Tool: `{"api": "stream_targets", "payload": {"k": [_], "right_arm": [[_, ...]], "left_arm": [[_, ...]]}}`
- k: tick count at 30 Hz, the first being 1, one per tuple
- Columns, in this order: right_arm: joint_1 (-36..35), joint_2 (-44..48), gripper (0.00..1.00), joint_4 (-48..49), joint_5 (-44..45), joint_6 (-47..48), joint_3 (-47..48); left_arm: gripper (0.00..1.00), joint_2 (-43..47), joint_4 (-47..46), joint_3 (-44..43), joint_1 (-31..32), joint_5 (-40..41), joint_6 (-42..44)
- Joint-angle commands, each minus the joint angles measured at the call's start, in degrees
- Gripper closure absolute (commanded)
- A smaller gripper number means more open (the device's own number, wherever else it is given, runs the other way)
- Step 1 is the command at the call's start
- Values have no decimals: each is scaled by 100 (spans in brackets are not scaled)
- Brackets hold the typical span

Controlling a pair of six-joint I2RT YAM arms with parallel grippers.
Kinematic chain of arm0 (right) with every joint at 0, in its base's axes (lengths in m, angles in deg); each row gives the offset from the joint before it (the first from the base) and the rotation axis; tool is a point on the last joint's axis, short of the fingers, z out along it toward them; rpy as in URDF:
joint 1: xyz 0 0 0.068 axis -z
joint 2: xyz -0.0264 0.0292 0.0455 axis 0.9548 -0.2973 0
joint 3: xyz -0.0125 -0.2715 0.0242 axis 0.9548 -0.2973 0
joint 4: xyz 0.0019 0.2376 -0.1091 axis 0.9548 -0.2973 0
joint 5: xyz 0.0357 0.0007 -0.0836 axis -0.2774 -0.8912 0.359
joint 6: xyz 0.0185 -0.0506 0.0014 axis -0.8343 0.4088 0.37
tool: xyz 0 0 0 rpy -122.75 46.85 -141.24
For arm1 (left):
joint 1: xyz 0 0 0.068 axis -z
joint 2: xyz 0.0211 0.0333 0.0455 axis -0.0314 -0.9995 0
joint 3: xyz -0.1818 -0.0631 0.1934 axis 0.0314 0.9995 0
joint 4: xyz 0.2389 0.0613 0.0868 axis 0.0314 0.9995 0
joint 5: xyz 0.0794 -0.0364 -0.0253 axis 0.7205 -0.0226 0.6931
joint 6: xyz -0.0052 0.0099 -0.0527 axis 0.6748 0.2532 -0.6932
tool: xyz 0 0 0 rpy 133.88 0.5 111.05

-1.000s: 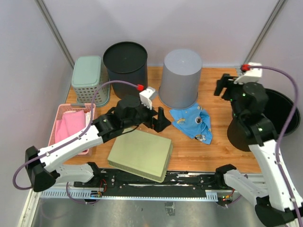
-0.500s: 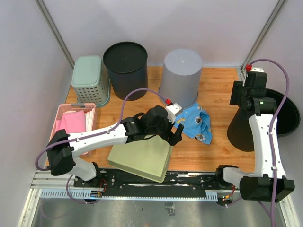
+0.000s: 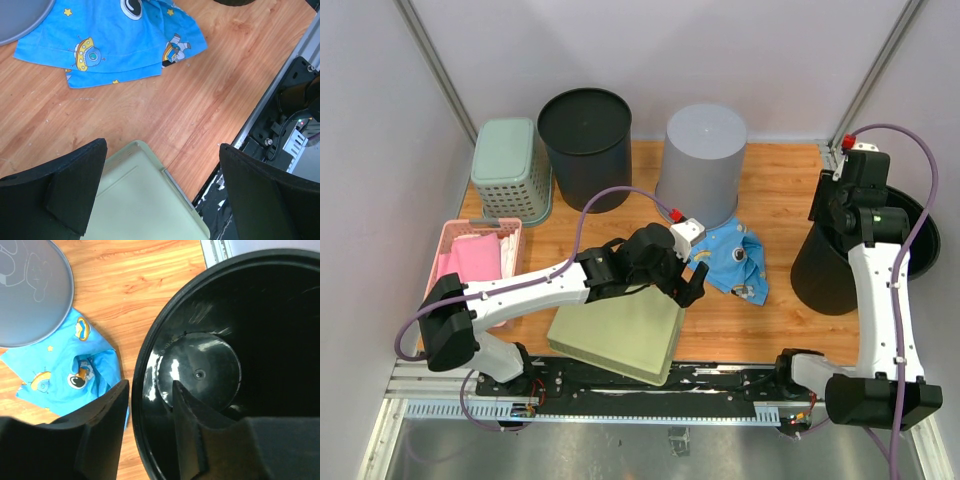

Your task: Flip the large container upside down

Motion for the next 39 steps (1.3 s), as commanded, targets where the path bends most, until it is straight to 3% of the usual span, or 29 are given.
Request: {"api": "stream_targets", "payload": {"k": [1, 3, 5, 7, 11, 15, 22, 24, 28, 31, 39], "right_arm": [[88, -68, 53, 191, -74, -142, -49], [190, -165, 59, 206, -74, -174, -122], [314, -209, 84, 221, -172, -268, -88], [324, -130, 99, 384, -421, -363, -44], [324, 115, 99, 971, -940, -783, 81], [307, 696, 99, 2775, -1319, -1369, -621], [217, 1566, 100, 6703, -138, -2544, -3025], [155, 1565, 99, 7325, 90, -2688, -3467], [140, 1660, 100, 7121, 293, -2984, -3977], [114, 2208, 100, 6759, 744, -3730, -4642], [54, 3619, 96, 4452, 1610, -5228, -5207]], "left_arm": [[1, 125, -213, -93, 26, 142, 59], [1, 153, -191, -45, 30, 208, 68], [1, 193, -87, -47, 29, 347, 115], [1, 265, -33, -12, 25, 479, 167], [1, 382, -10, 8, 24, 659, 261], [1, 390, -9, -39, 23, 740, 303], [1, 407, 64, -72, 23, 830, 334], [1, 412, 84, -88, 17, 810, 326], [1, 393, 74, -97, 23, 769, 308], [1, 332, 73, -117, 25, 731, 299], [1, 23, -76, -316, 18, 496, 273]]}}
